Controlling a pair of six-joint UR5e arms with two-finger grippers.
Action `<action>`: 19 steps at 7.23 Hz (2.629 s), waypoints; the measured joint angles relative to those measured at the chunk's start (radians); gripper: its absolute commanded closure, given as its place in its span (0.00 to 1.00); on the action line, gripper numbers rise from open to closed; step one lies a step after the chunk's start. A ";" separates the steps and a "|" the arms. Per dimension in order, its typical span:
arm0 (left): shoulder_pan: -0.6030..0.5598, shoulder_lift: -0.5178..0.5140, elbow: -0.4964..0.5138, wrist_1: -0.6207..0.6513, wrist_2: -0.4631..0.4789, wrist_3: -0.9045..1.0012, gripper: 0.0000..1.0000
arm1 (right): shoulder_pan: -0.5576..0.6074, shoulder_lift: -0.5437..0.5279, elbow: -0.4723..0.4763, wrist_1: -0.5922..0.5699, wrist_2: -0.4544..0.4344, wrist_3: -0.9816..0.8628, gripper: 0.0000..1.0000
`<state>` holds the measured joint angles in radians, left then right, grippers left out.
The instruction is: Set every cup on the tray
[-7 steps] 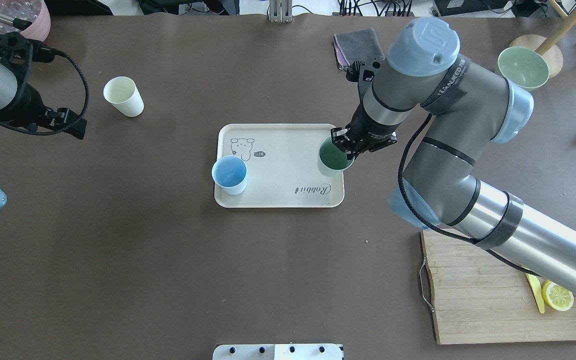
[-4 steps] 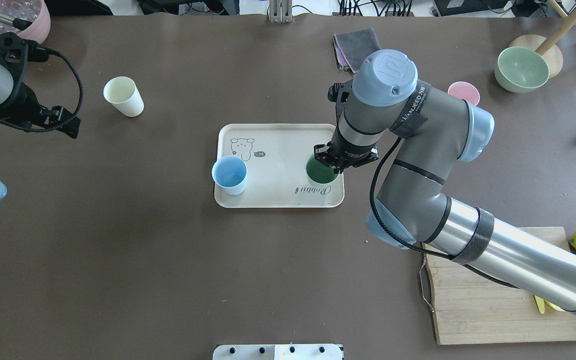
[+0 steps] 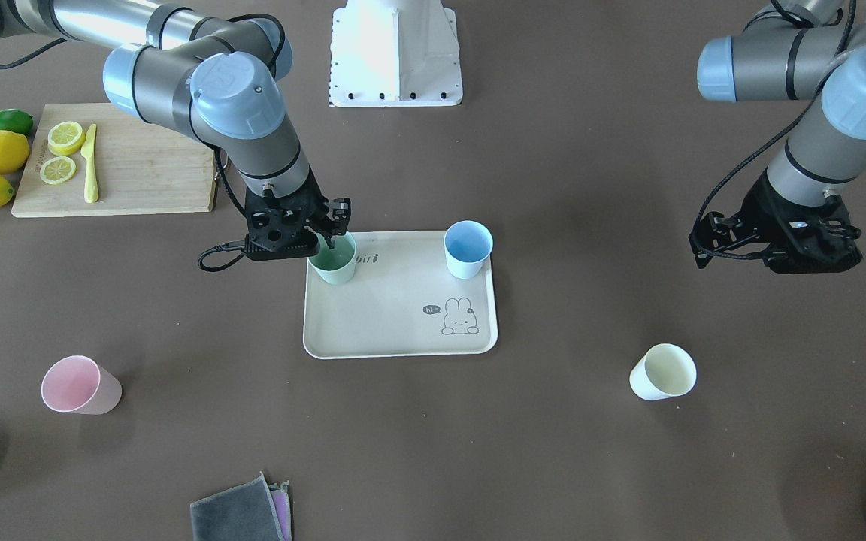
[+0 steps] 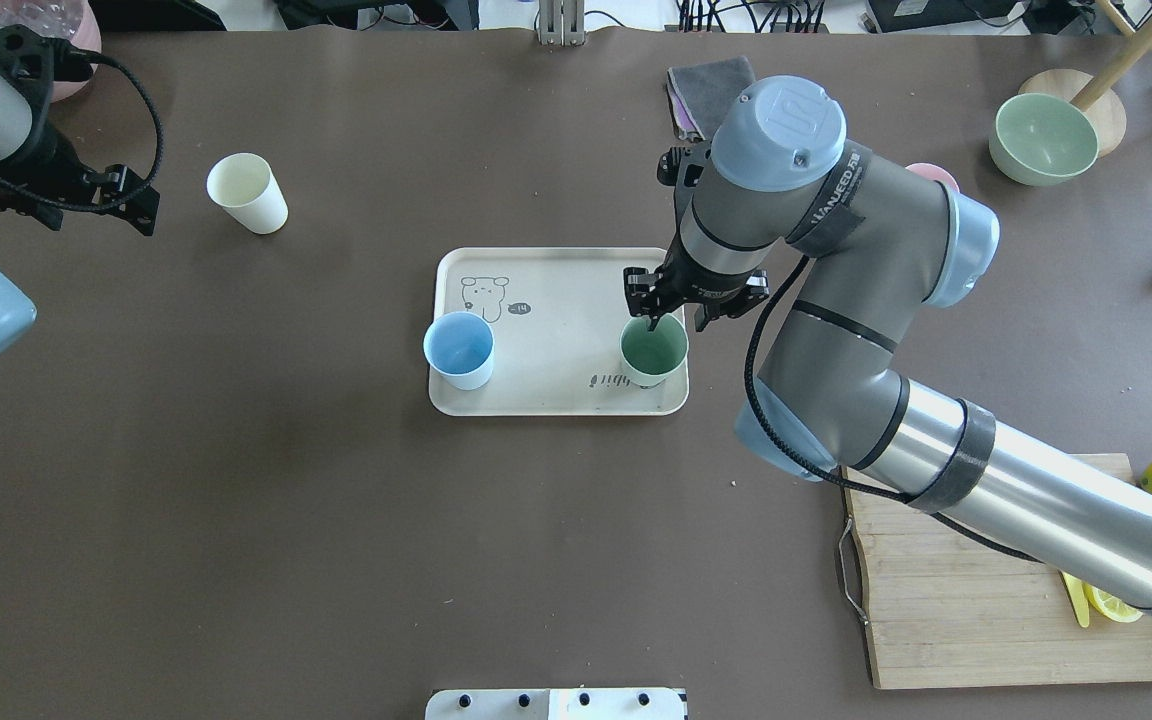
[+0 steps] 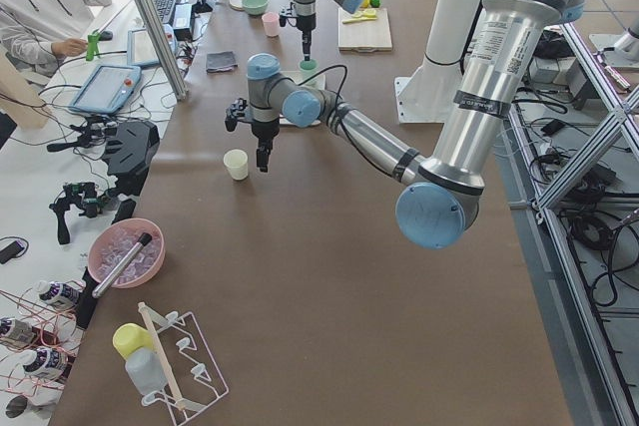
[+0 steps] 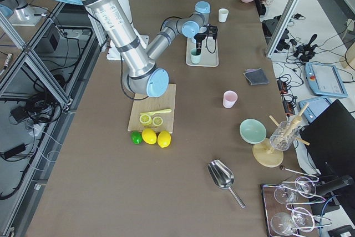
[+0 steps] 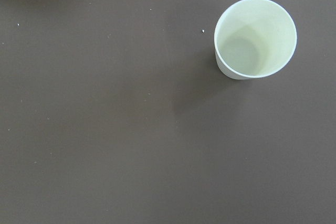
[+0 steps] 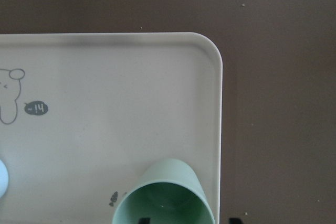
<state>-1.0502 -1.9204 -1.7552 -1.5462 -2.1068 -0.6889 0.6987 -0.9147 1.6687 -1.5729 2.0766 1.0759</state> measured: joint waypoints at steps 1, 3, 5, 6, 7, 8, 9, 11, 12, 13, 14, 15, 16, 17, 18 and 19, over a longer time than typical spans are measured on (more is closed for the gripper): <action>-0.012 -0.061 0.074 -0.011 -0.006 -0.007 0.03 | 0.066 -0.009 0.006 -0.001 0.053 -0.037 0.00; -0.017 -0.142 0.255 -0.174 -0.013 -0.065 0.03 | 0.191 -0.047 0.000 -0.008 0.115 -0.174 0.00; -0.012 -0.160 0.413 -0.378 -0.035 -0.115 0.04 | 0.273 -0.089 -0.006 -0.010 0.146 -0.247 0.00; -0.003 -0.162 0.450 -0.424 -0.040 -0.132 0.05 | 0.291 -0.101 -0.006 -0.009 0.152 -0.261 0.00; 0.012 -0.165 0.471 -0.448 -0.041 -0.146 0.10 | 0.299 -0.105 -0.006 -0.009 0.154 -0.266 0.00; 0.026 -0.168 0.497 -0.476 -0.041 -0.153 0.49 | 0.303 -0.108 -0.004 -0.009 0.154 -0.268 0.00; 0.038 -0.168 0.517 -0.507 -0.041 -0.159 0.99 | 0.308 -0.110 -0.001 -0.009 0.154 -0.269 0.01; 0.045 -0.173 0.523 -0.536 -0.052 -0.186 1.00 | 0.316 -0.110 -0.001 -0.009 0.154 -0.269 0.01; 0.044 -0.185 0.517 -0.537 -0.064 -0.192 1.00 | 0.321 -0.112 -0.003 -0.009 0.154 -0.269 0.03; 0.044 -0.213 0.509 -0.533 -0.073 -0.210 1.00 | 0.332 -0.119 -0.007 -0.009 0.153 -0.274 0.03; 0.050 -0.257 0.500 -0.528 -0.077 -0.262 1.00 | 0.351 -0.132 -0.017 -0.009 0.151 -0.299 0.03; 0.070 -0.300 0.485 -0.520 -0.078 -0.334 1.00 | 0.380 -0.145 -0.037 -0.009 0.151 -0.346 0.03; 0.105 -0.335 0.459 -0.502 -0.074 -0.412 1.00 | 0.415 -0.159 -0.066 -0.008 0.152 -0.406 0.03; 0.153 -0.358 0.429 -0.482 -0.051 -0.479 1.00 | 0.446 -0.173 -0.100 -0.006 0.152 -0.456 0.03; 0.212 -0.367 0.399 -0.470 -0.009 -0.530 1.00 | 0.469 -0.181 -0.137 -0.002 0.152 -0.500 0.03; 0.267 -0.371 0.381 -0.463 0.034 -0.558 1.00 | 0.481 -0.186 -0.169 0.000 0.151 -0.532 0.02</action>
<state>-0.7833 -2.2911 -1.3742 -2.0093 -2.0727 -1.2469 1.1794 -1.1004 1.4993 -1.5729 2.2279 0.5434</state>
